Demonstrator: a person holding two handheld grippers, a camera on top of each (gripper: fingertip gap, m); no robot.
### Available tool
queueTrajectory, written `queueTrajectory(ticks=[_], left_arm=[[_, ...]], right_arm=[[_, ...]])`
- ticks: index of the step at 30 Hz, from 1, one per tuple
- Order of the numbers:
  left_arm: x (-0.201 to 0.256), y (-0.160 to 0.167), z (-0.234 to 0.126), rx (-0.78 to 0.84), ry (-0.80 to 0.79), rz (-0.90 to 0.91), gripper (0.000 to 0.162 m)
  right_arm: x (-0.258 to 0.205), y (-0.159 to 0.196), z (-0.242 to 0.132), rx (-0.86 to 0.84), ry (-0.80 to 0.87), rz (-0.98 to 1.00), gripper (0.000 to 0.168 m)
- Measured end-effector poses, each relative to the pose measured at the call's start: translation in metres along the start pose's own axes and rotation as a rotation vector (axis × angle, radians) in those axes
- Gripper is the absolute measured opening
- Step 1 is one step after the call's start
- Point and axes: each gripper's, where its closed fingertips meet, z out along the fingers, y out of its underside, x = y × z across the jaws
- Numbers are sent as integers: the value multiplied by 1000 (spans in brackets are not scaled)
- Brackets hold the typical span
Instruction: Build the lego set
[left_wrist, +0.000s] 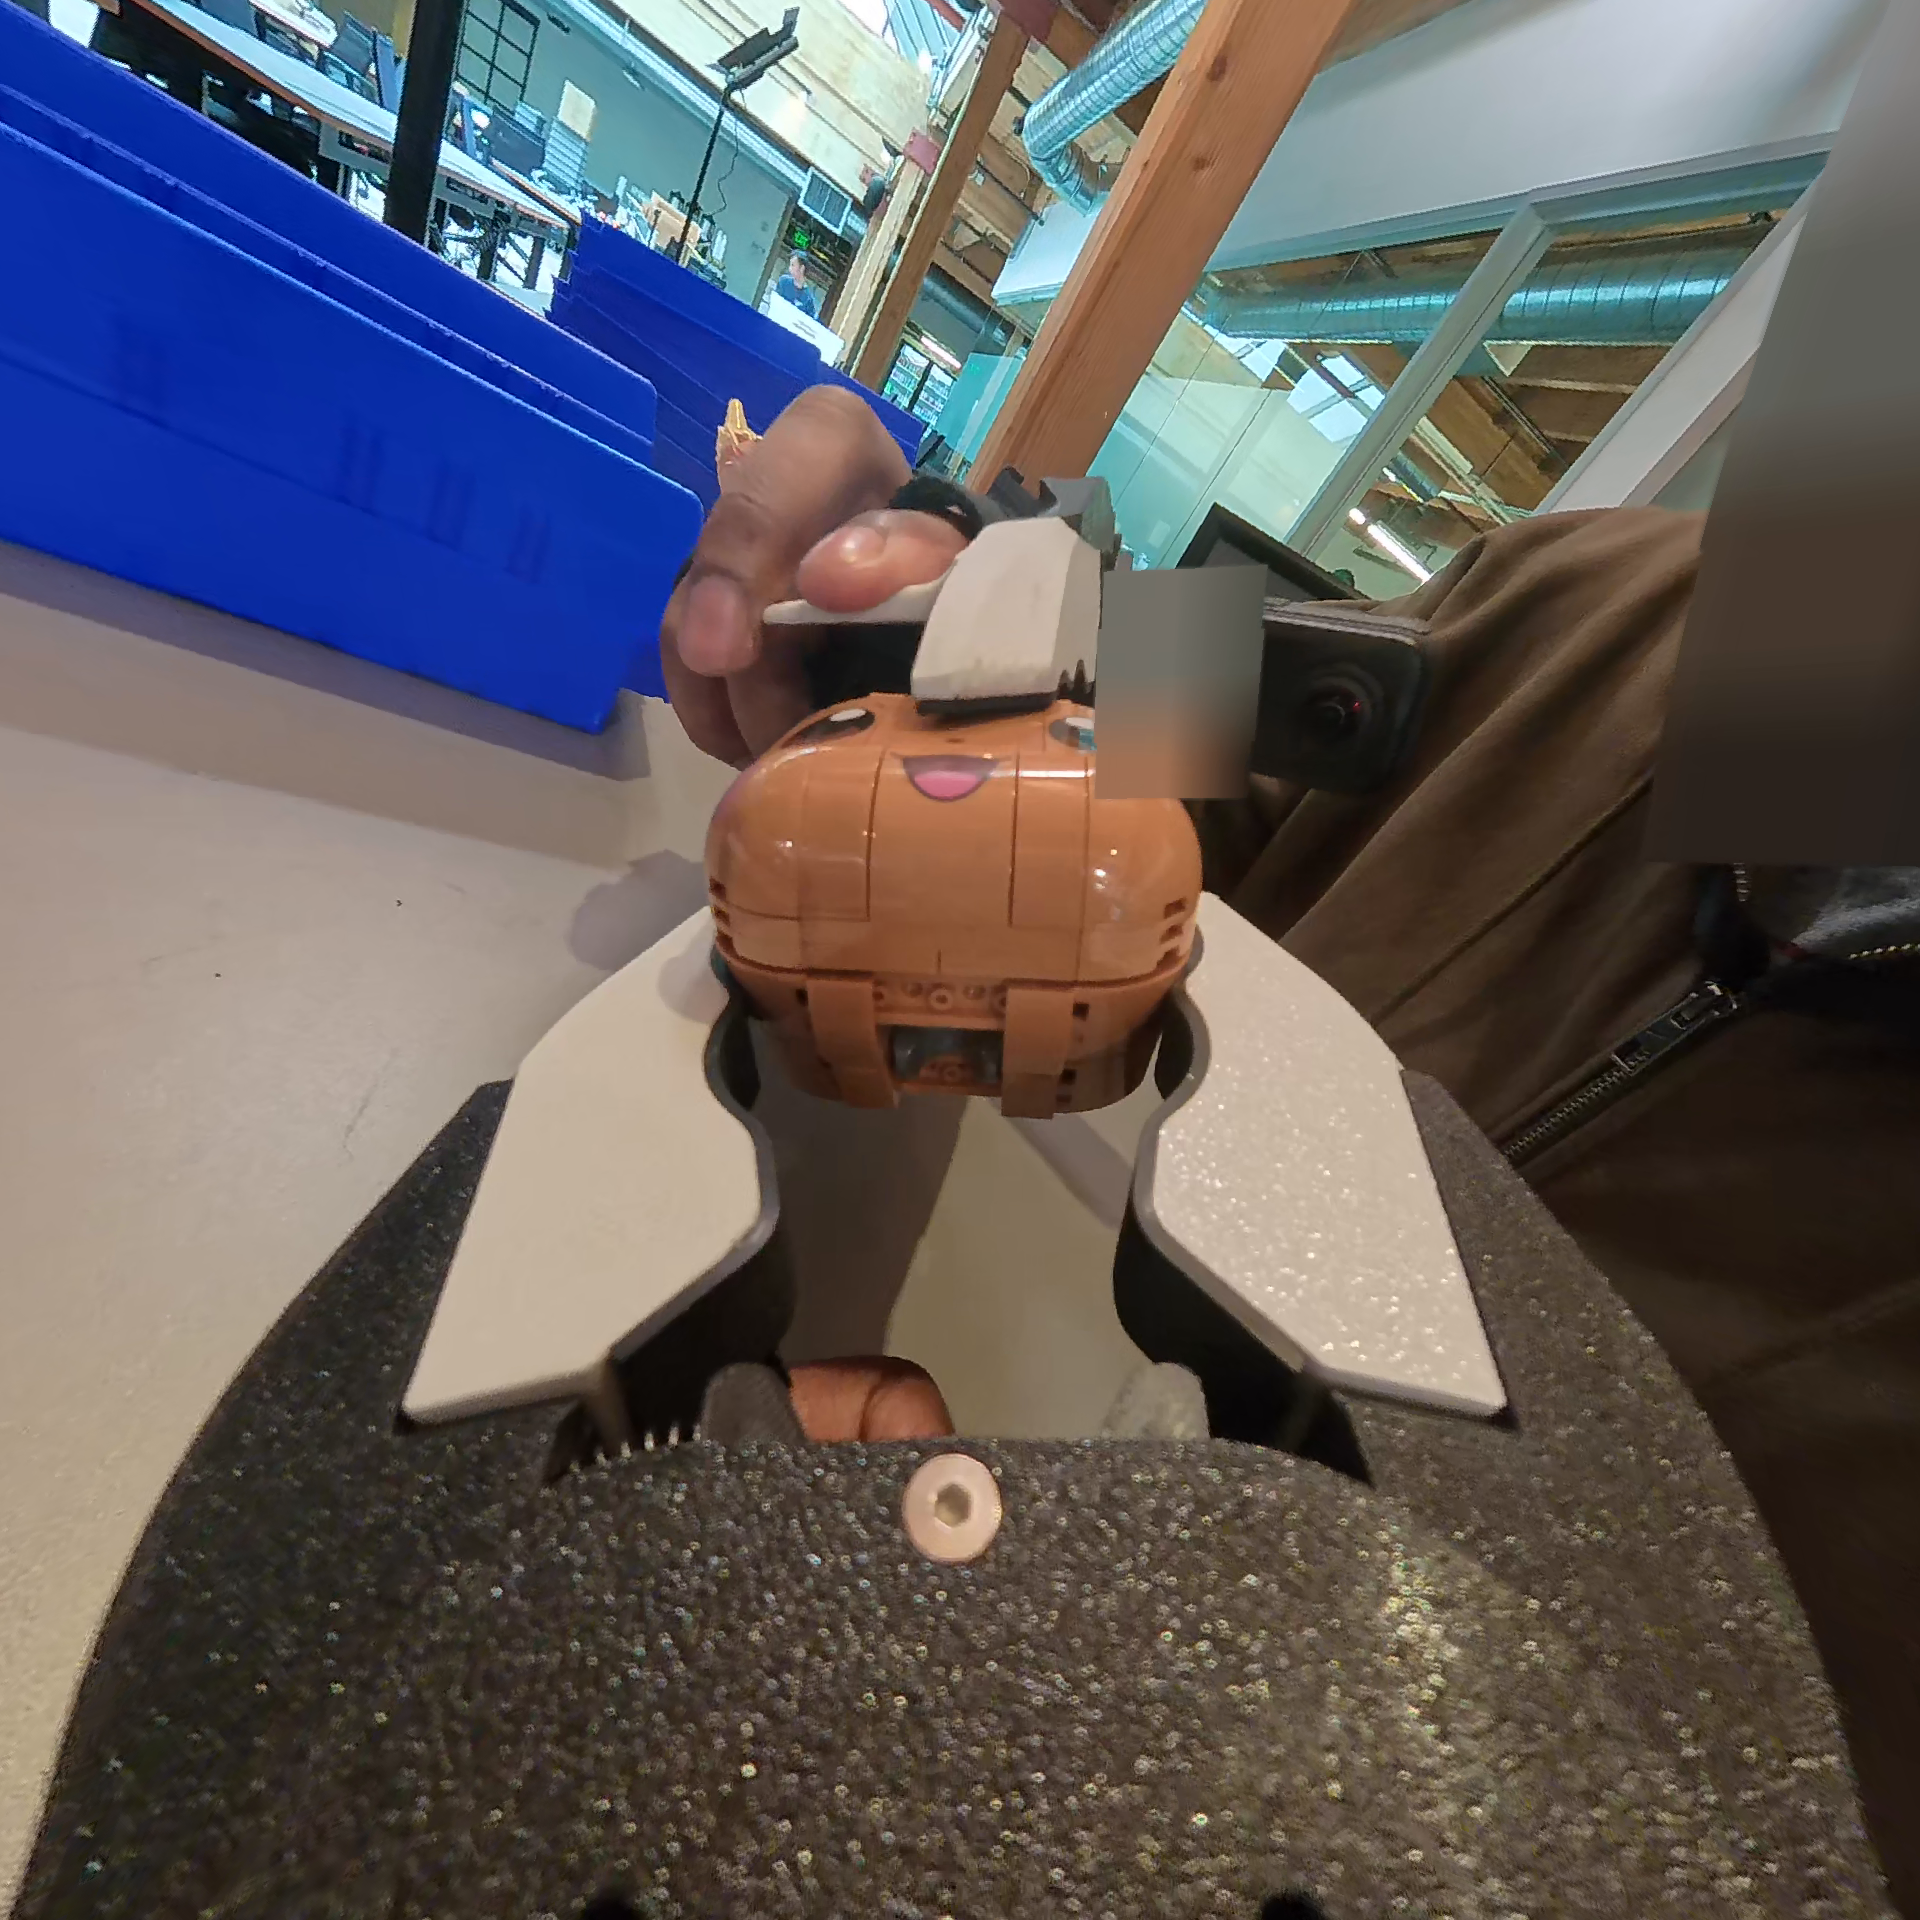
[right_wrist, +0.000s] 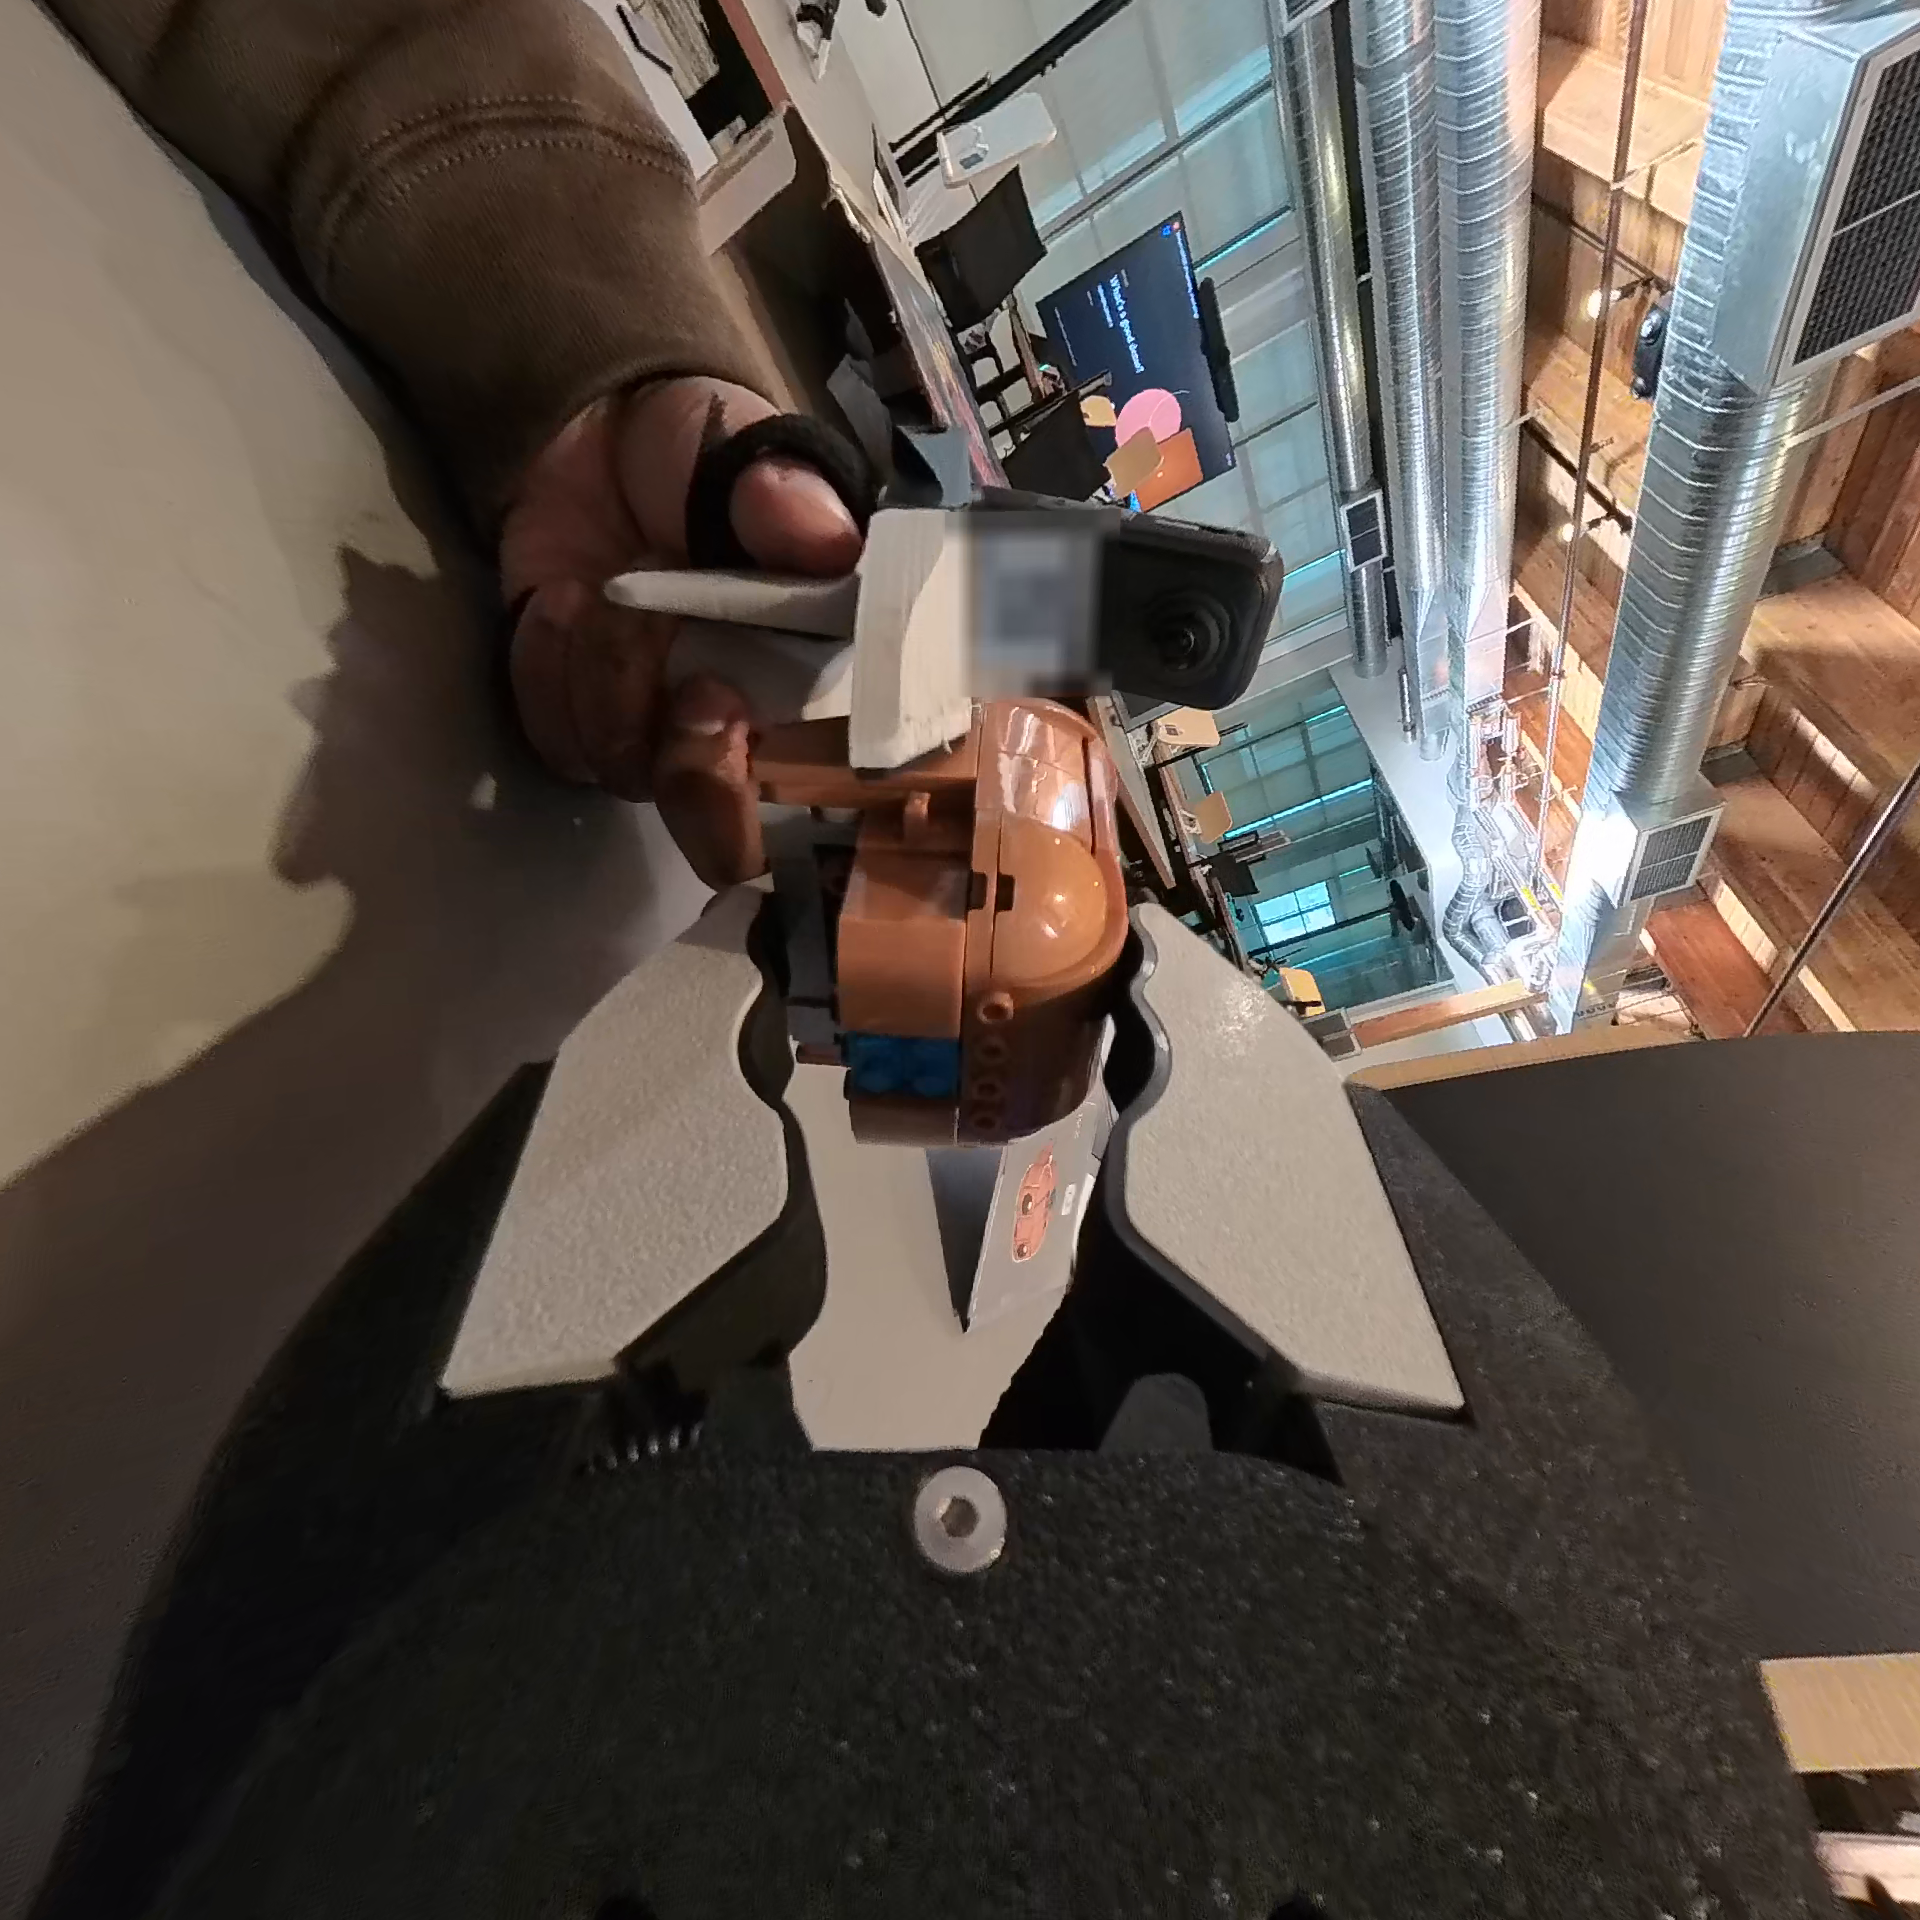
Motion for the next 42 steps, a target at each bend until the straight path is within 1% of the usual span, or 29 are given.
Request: queueTrajectory(ticks=[3,8,11,14,17,24,27,31,35,42], left_arm=[[1,-2,0,13,5,6,76],[2,-8,-3,57,25,-7,76],[3,-17,-9,132,49,-14,76],[11,-30,-20,249,140,-42,76],[22,-39,-28,327,256,-64,76],[71,-27,-25,255,515,51,76],[86,-26,-25,246,633,36,76],[97,-26,-25,232,749,-2,77],[104,-24,-25,202,830,-32,76],[107,-18,-16,152,857,-55,77]], right_arm=[[2,-1,0,13,21,-10,60],[6,-2,2,20,49,26,61],[14,0,1,17,91,60,65],[24,-1,-2,52,107,118,73],[30,-14,-8,147,96,201,78],[34,-51,-18,307,99,214,79],[31,-67,-20,359,96,191,78],[34,-85,-21,411,94,166,77],[36,-94,-20,433,80,152,77],[31,-100,-20,444,47,132,66]])
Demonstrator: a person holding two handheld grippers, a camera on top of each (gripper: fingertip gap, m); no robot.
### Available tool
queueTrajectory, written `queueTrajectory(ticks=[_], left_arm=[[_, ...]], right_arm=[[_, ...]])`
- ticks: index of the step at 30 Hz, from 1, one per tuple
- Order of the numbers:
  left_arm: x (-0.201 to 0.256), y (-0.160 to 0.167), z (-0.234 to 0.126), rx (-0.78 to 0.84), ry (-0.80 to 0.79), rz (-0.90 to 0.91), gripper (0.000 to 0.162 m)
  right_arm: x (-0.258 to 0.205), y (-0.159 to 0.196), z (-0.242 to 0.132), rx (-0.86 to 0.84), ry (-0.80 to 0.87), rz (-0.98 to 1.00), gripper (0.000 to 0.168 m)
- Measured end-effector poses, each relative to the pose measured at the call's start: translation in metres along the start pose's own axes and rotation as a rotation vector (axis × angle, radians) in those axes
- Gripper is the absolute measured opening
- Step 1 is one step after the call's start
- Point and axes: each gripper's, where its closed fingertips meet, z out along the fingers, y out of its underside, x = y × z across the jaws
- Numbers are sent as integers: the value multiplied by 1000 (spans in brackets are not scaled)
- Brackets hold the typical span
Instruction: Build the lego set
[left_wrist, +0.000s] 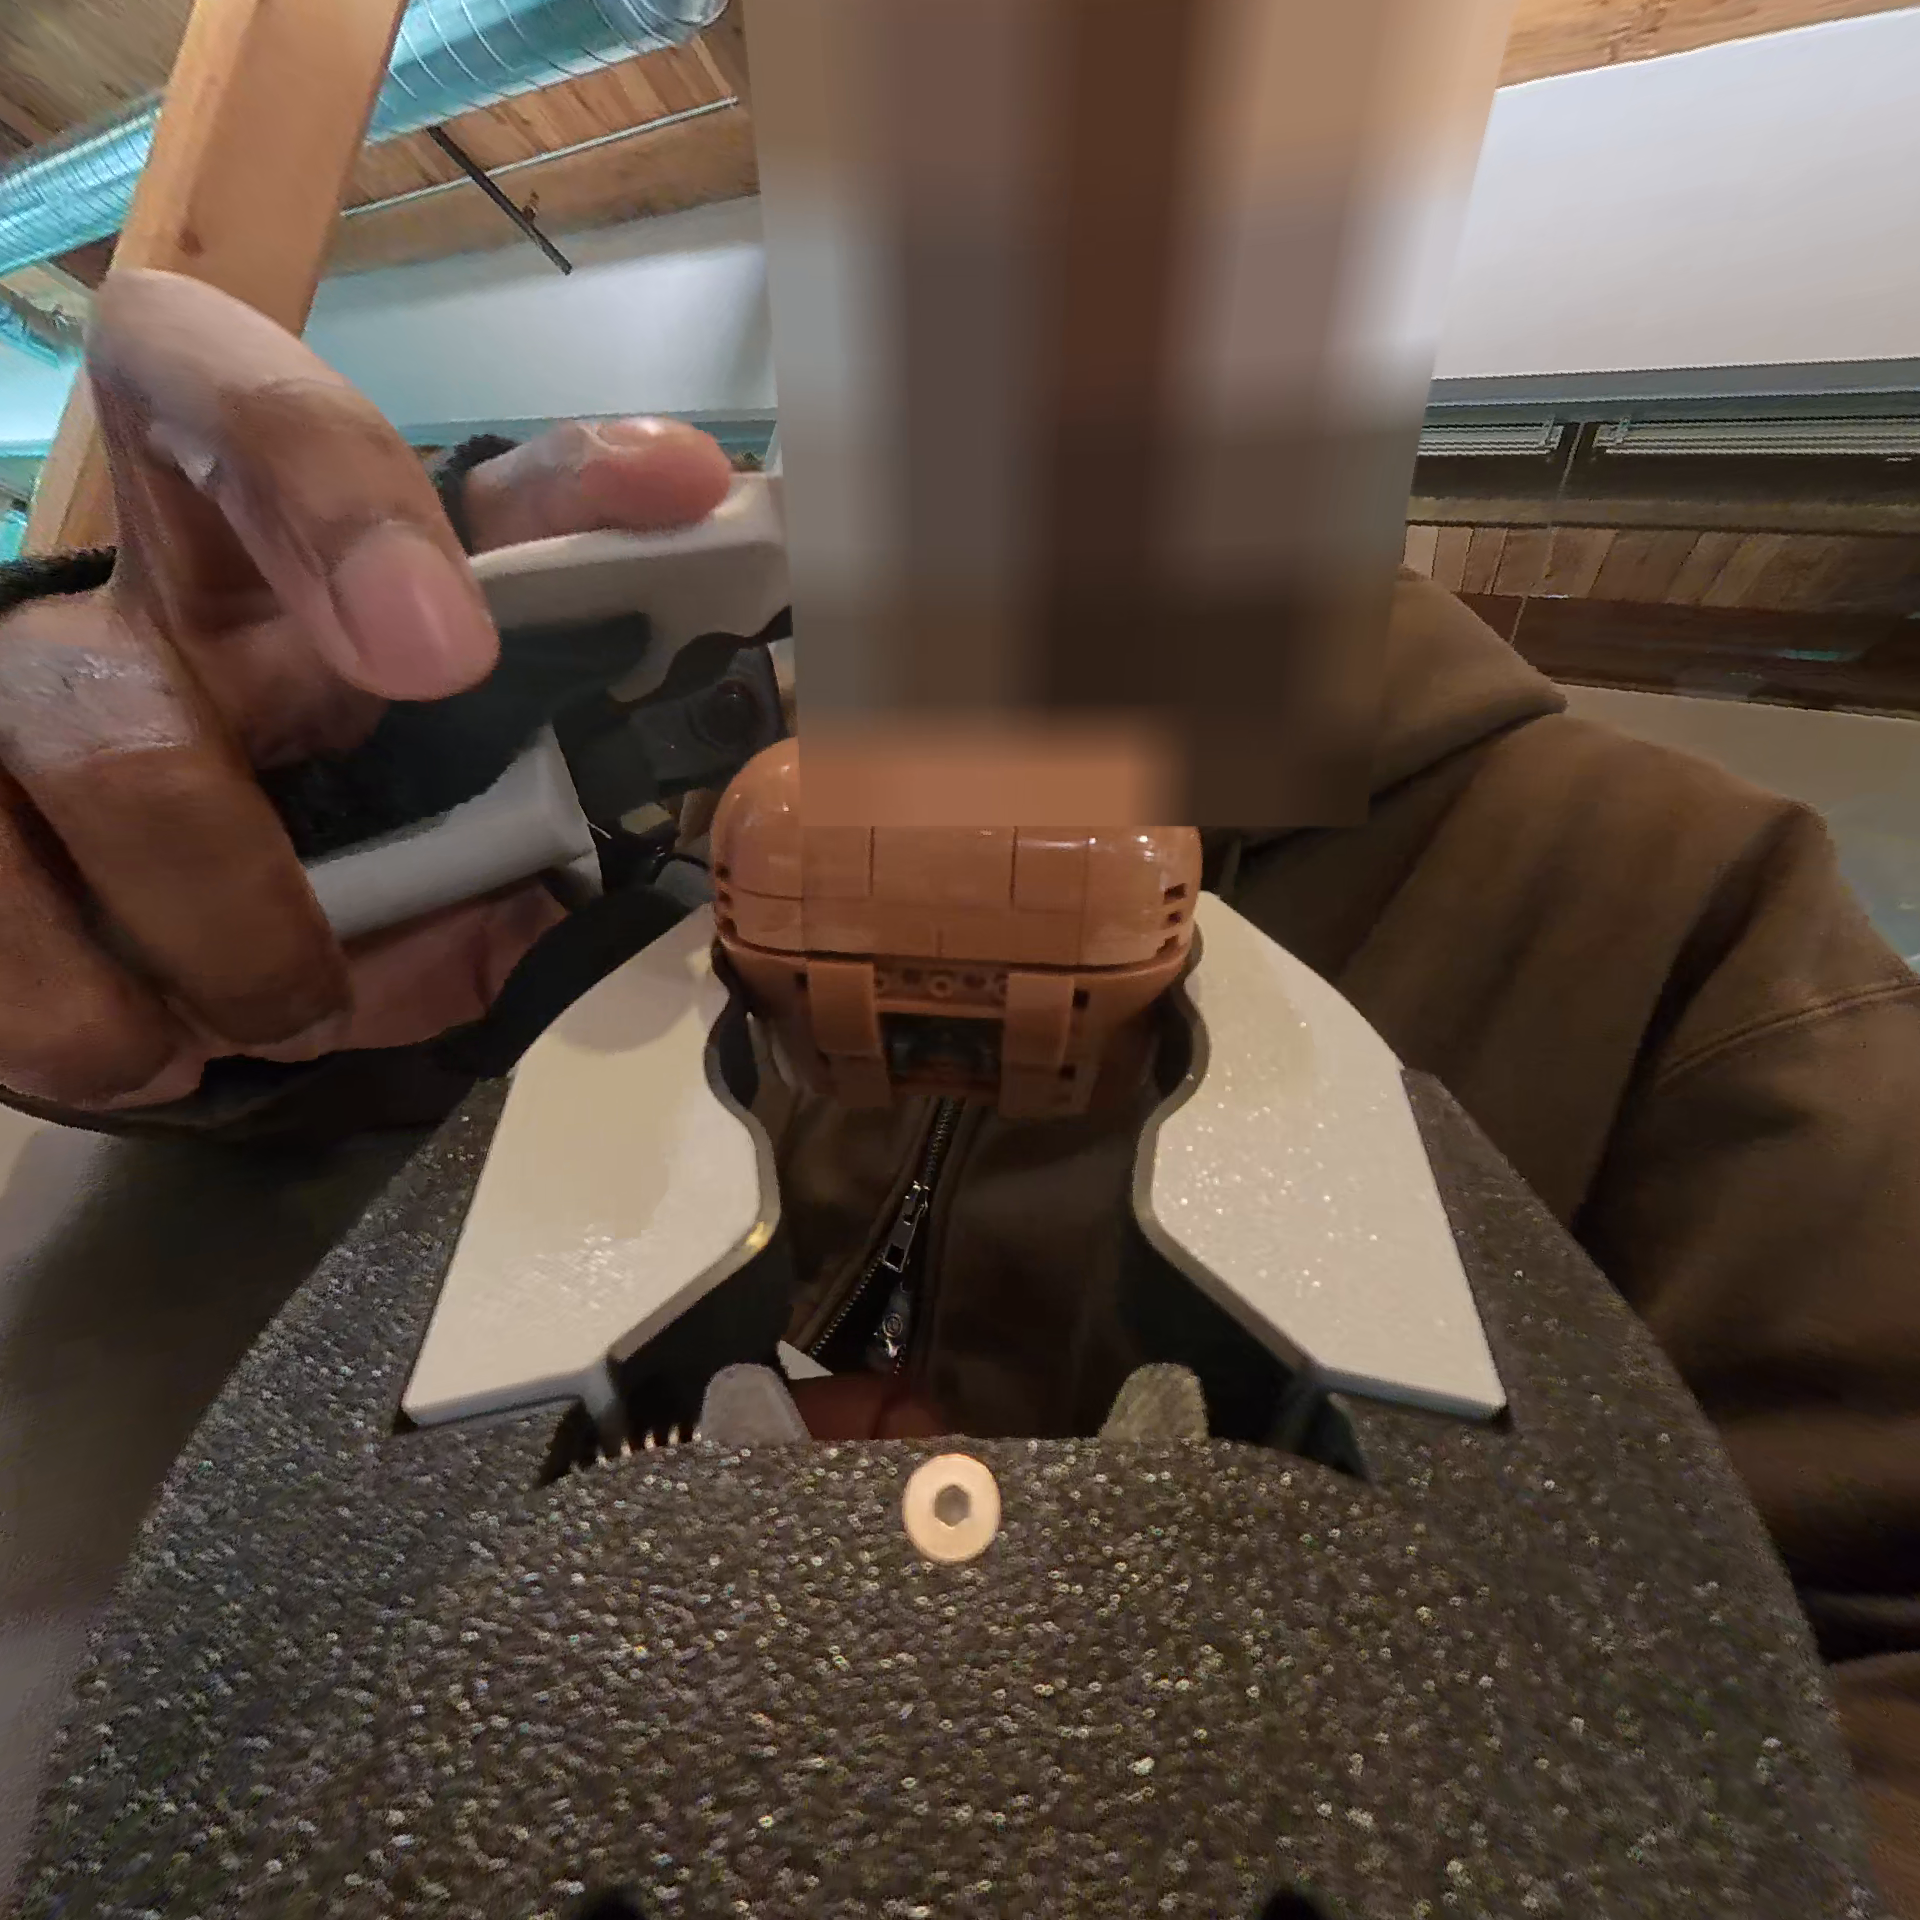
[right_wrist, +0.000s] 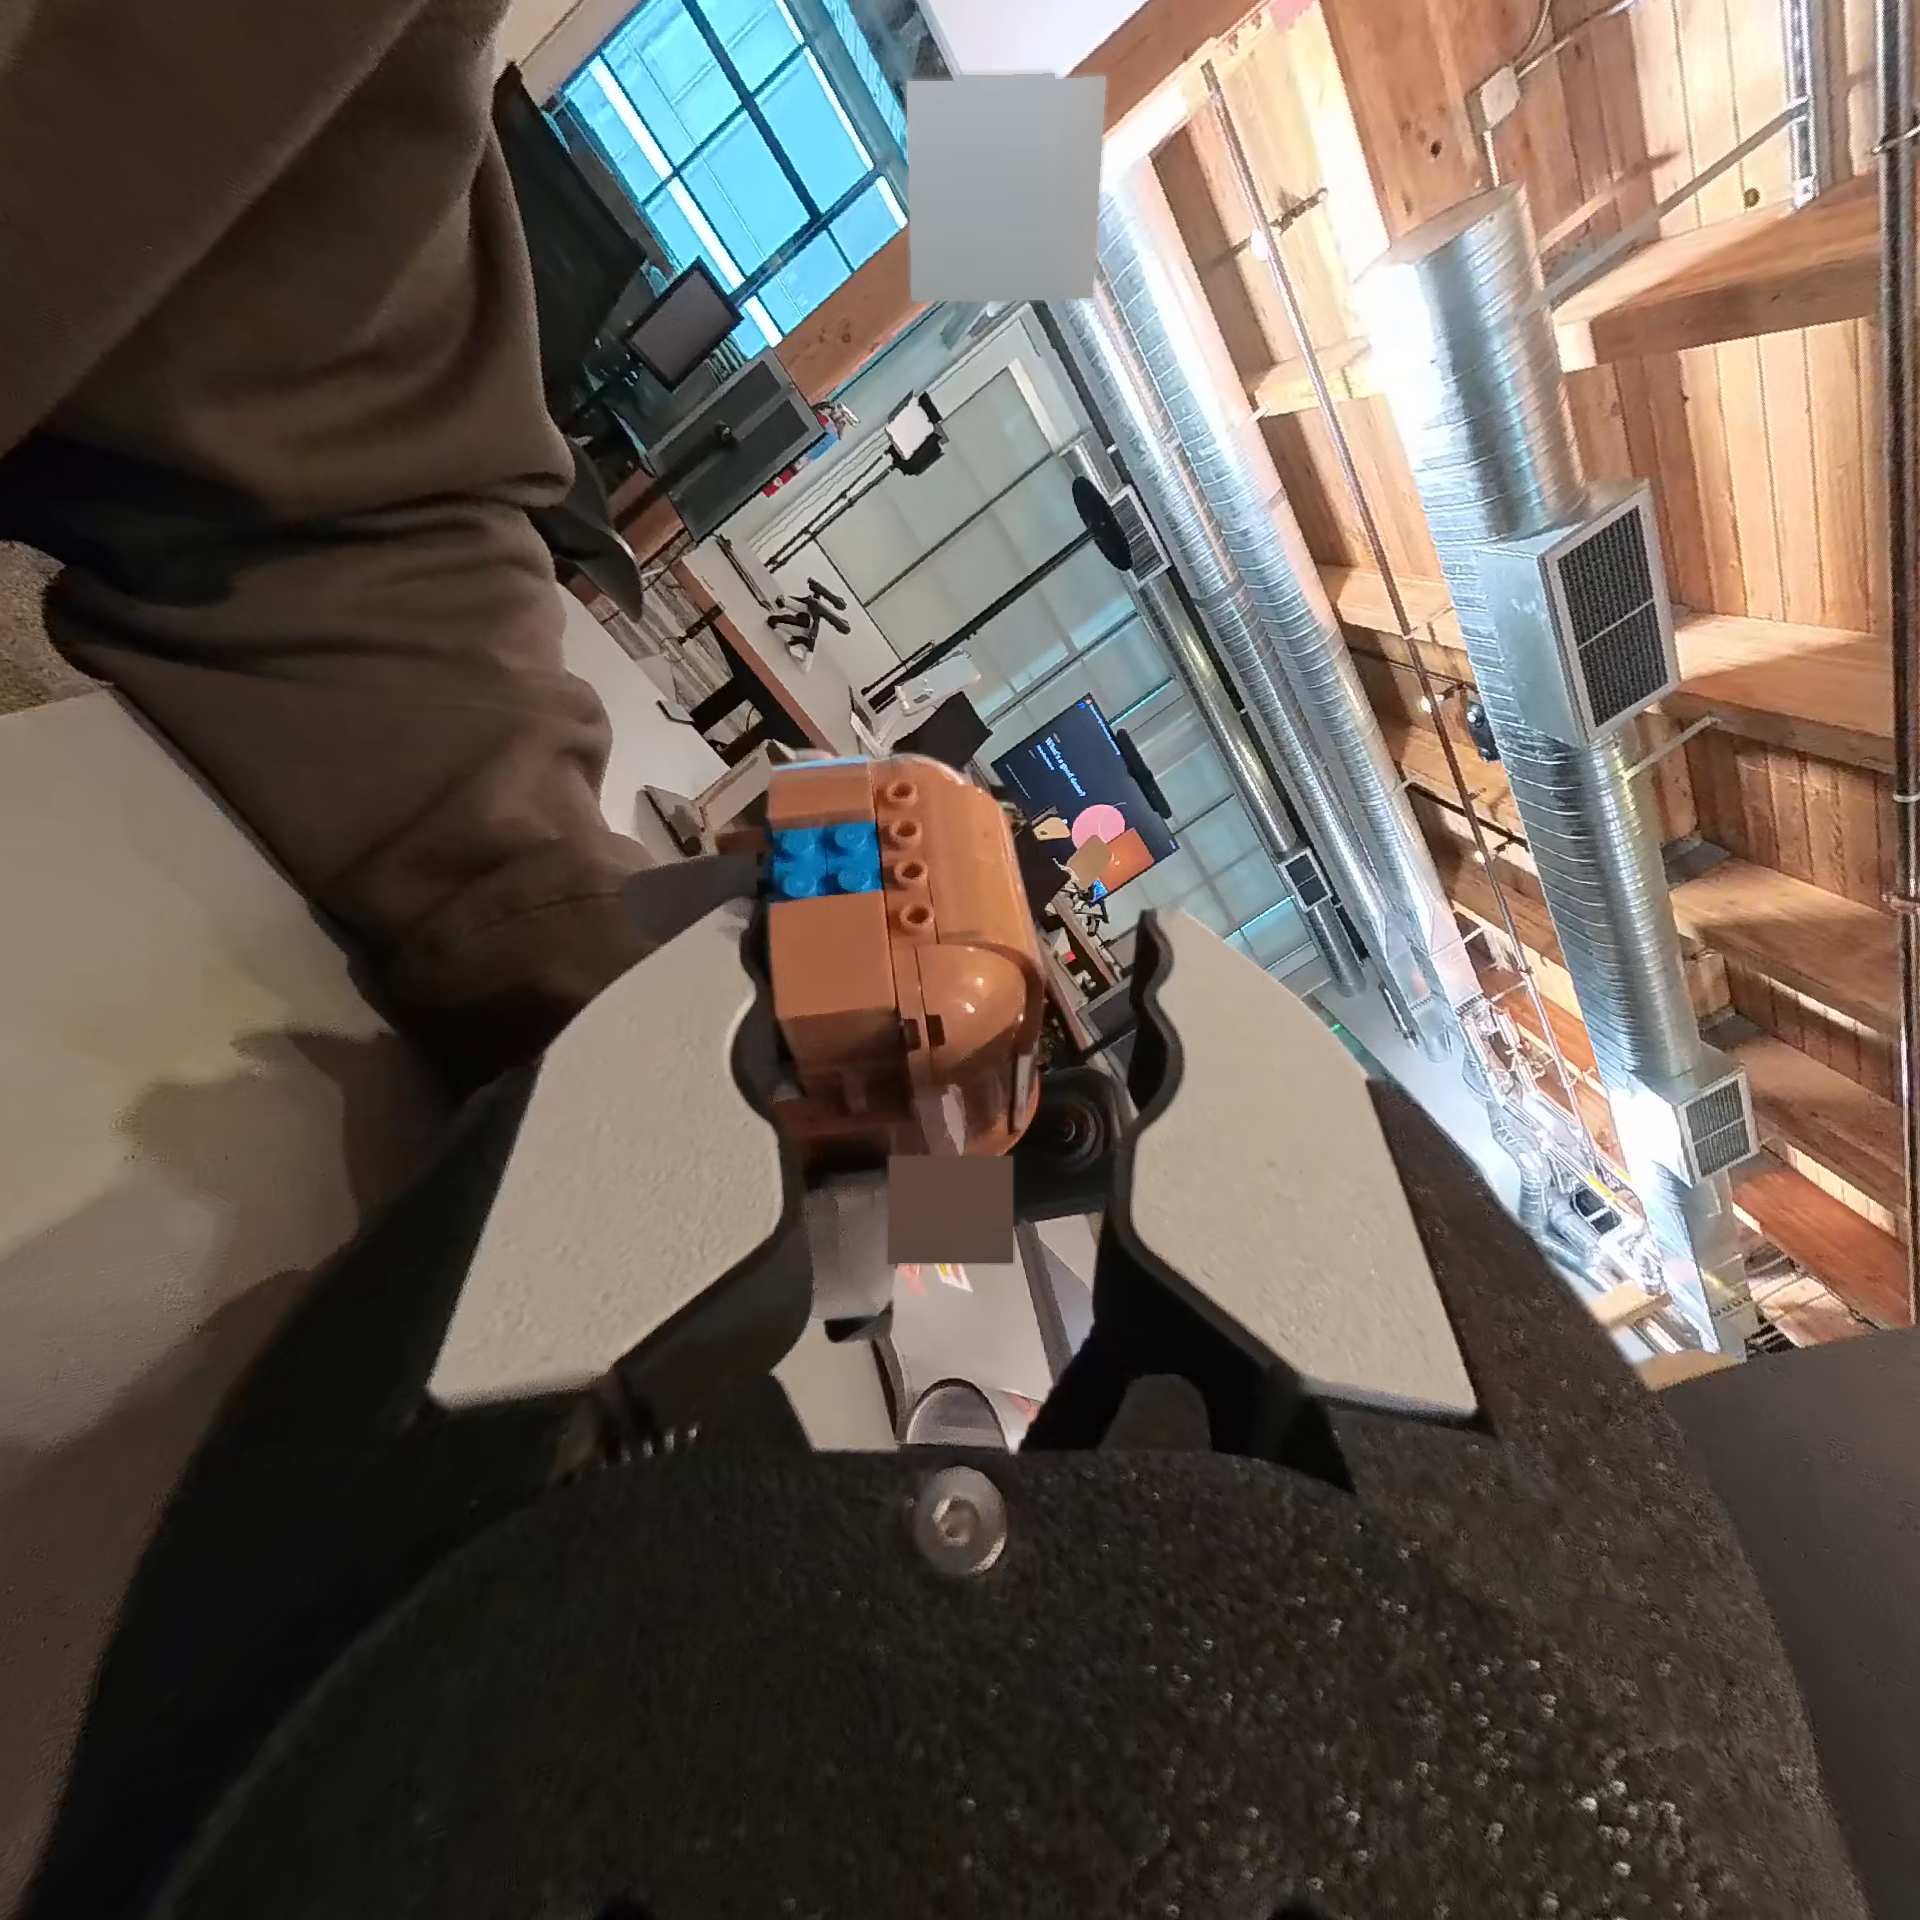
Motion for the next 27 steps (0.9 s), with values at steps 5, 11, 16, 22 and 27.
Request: queueTrajectory(ticks=[5,11,16,22,27], left_arm=[[-1,-3,-1,17,2,-10,77],[-2,-3,-2,24,-3,-13,77],[-2,-5,-3,31,-10,-3,77],[-3,-7,-4,41,-18,3,77],[-4,-7,-4,42,-23,3,77]], right_arm=[[-6,0,0,6,-12,-19,50],[-5,2,-1,13,-19,15,49],[-4,4,-1,2,-15,21,49],[-3,6,-1,-18,-8,17,49],[-3,8,-2,-31,-17,38,48]])
